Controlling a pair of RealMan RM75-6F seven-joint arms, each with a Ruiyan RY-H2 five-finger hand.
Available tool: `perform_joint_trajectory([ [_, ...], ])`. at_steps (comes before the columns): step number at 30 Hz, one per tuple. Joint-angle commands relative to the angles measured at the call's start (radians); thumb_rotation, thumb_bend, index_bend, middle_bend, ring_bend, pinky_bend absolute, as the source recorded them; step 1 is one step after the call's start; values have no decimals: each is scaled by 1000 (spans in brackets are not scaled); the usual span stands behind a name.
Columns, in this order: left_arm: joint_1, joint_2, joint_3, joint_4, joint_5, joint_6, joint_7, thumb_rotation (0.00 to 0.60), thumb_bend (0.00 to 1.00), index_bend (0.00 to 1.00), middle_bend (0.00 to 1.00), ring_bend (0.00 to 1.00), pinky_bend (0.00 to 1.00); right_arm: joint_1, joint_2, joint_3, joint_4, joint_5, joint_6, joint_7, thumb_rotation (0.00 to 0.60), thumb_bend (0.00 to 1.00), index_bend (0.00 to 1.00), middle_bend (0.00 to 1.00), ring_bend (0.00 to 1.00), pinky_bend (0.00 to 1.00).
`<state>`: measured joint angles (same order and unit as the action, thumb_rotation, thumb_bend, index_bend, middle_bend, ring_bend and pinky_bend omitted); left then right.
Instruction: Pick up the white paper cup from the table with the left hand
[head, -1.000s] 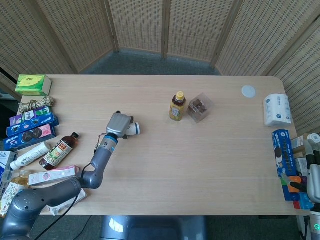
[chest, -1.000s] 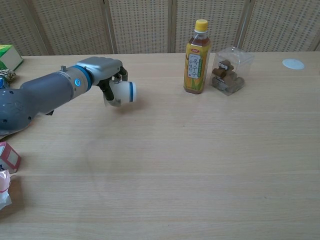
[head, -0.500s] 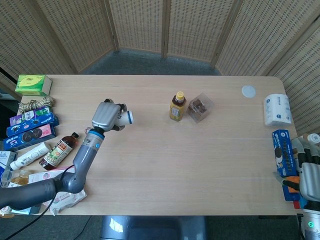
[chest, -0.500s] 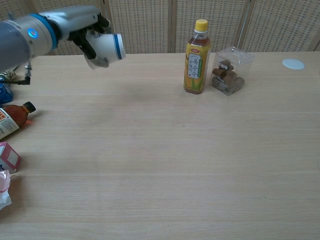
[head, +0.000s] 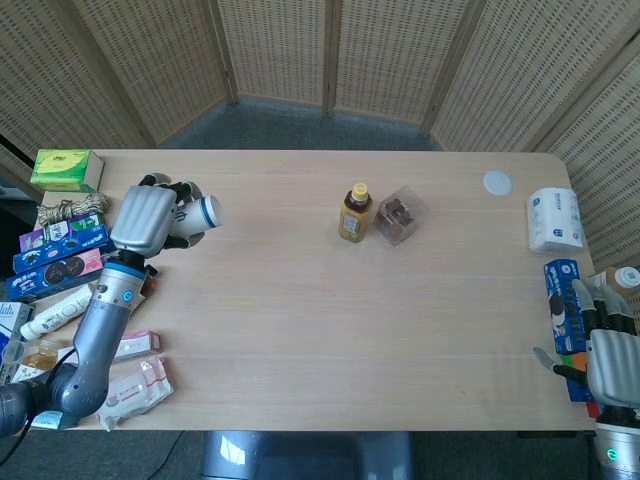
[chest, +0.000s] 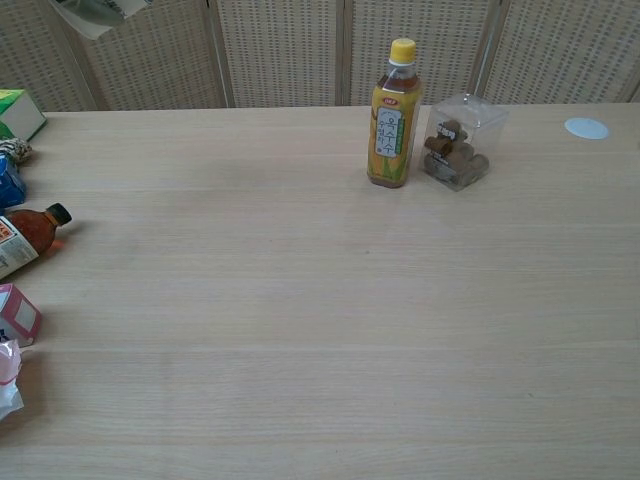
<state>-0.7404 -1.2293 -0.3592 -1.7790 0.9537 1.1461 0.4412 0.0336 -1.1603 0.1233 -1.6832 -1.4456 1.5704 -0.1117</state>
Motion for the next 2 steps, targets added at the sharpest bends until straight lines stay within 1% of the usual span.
perform_joint_trajectory([
  [1, 4, 8, 1, -8, 9, 6, -16, 600, 229, 457, 543, 564, 273, -1, 2, -1, -5, 0, 0, -4, 523, 55, 0, 0, 0, 0],
  [2, 4, 9, 3, -10, 13, 7, -18, 600, 230, 457, 543, 565, 274, -2, 3, -1, -7, 0, 1, -5, 524, 55, 0, 0, 0, 0],
])
